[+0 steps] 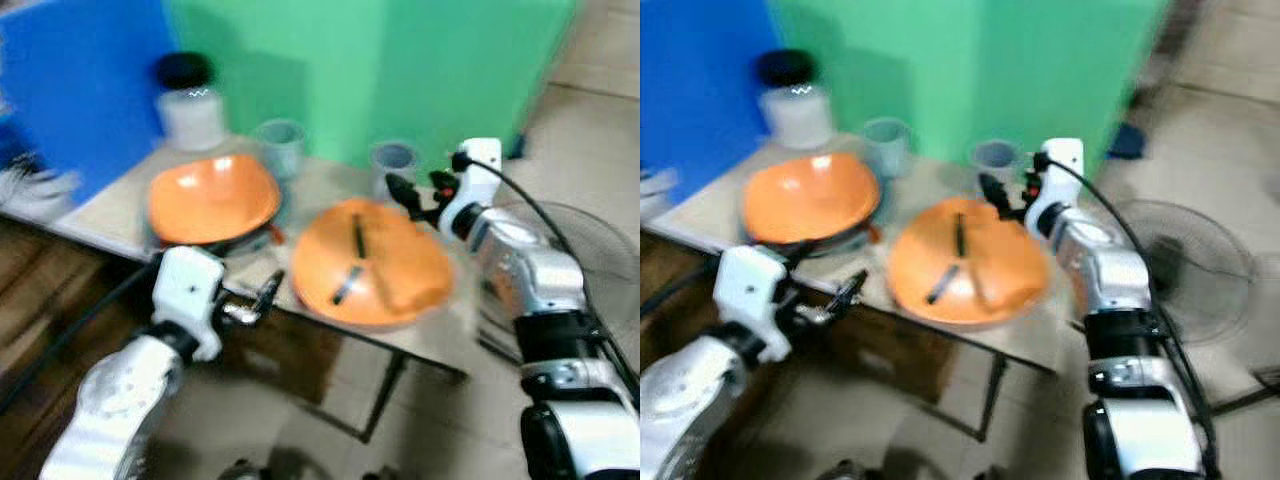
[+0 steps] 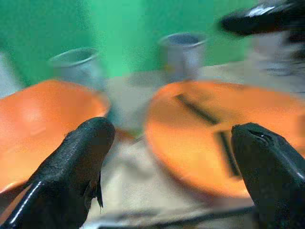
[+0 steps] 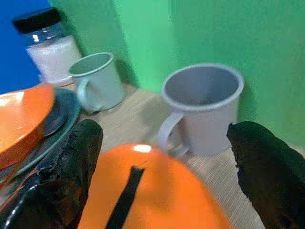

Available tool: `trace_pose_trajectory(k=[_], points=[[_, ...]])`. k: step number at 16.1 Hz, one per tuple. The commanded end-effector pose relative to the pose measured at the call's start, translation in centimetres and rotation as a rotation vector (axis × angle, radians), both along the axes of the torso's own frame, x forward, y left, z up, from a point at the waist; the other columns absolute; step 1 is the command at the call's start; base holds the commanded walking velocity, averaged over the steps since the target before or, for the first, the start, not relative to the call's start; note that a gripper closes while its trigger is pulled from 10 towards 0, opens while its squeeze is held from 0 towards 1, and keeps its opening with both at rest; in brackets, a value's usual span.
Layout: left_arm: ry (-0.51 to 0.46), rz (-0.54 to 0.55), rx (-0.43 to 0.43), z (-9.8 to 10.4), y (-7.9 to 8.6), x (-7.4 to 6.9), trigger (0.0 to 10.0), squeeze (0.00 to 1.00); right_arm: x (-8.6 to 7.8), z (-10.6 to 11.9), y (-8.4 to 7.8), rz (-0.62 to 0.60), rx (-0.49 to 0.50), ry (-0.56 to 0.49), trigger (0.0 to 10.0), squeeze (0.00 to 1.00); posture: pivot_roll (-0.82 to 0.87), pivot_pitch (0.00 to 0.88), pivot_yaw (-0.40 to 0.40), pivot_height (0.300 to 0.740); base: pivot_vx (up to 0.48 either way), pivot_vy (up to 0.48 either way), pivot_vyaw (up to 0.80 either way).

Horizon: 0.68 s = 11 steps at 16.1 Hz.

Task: Setting the table

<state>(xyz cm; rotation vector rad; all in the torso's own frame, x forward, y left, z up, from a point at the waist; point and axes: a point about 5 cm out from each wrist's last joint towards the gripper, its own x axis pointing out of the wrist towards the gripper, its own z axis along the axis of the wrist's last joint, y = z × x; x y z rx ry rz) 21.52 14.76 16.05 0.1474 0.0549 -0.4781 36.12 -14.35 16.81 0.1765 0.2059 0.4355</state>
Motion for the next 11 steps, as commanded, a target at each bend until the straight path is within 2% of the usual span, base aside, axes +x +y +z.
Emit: trace_pose_trajectory(k=[1, 2, 6, 7, 10, 11], points=[[-0.003, -0.009, -0.001, 0.1, 0.0, -0.1, 10.0, 0.00, -0.3, -0.3, 1.2, 0.051, 0.014, 0.016, 10.0, 1.00, -0.05, 0.024, 0.026, 0.740, 0.000, 0.000, 0.00], [0.004, -0.007, 0.002, -0.2, 0.0, 0.1, 10.0, 0.00, -0.2, -0.4, 0.9, 0.050, 0.004, 0.018, 10.0, 1.00, -0.05, 0.023, 0.024, 0.740, 0.000, 0.000, 0.00], [0.036, -0.066, 0.028, -1.8, 0.0, 1.6, 10.0, 0.00, -0.3, -0.4, -1.7, 0.061, -0.037, 0.075, 10.0, 1.00, -0.07, 0.030, 0.019, 0.740, 0.000, 0.000, 0.00], [0.063, -0.093, 0.043, -2.8, 0.2, 2.6, 10.0, 0.00, -0.5, -0.7, -3.1, 0.046, -0.055, 0.098, 10.0, 1.00, -0.07, 0.032, 0.019, 0.740, 0.000, 0.000, 0.00], [0.101, -0.133, 0.063, -4.2, 0.5, 3.9, 10.0, 0.00, -0.9, -1.3, -4.7, 0.001, -0.082, 0.119, 10.0, 1.00, -0.08, 0.033, 0.026, 0.740, 0.000, 0.000, 0.00], [0.111, -0.180, 0.056, -4.7, 0.2, 4.6, 10.0, 0.00, -1.1, -1.6, -5.2, -0.022, -0.089, 0.130, 10.0, 1.00, -0.08, 0.033, 0.028, 0.740, 0.000, 0.000, 0.00]])
